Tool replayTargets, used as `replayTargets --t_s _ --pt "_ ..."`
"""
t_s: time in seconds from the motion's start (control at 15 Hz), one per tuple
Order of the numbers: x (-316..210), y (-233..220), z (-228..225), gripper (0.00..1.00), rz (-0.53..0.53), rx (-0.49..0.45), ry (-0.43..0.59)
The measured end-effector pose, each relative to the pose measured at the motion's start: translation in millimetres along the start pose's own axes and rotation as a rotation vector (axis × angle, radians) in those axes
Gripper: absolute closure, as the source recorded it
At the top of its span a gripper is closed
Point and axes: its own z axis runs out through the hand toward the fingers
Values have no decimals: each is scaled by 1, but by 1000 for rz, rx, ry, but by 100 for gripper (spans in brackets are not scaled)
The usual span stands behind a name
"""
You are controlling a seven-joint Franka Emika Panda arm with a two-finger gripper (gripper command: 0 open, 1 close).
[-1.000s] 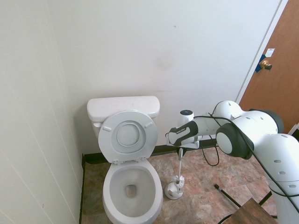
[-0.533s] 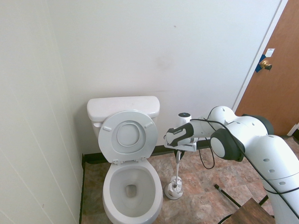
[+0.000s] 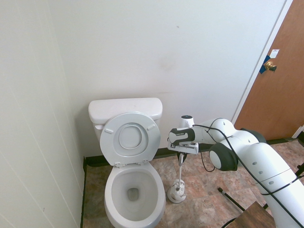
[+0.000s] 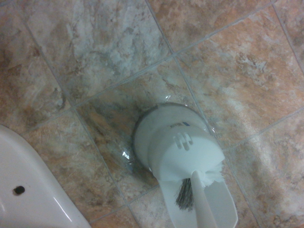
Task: Clean the toilet
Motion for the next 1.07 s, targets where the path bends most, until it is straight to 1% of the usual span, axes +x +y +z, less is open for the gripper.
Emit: replayTargets --t_s 0.07,0.13,0.33,0.87,1.0,1.07 --pt "4 -4 5 100 8 -8 -3" --pt "8 -6 10 0 15 -14 -6" --pt "18 -13 17 0 27 -26 -13" --pt "22 -20 8 0 37 -22 -8" --pt "29 -22 -2 0 41 -3 0" --pt "31 -26 -15 0 41 21 7"
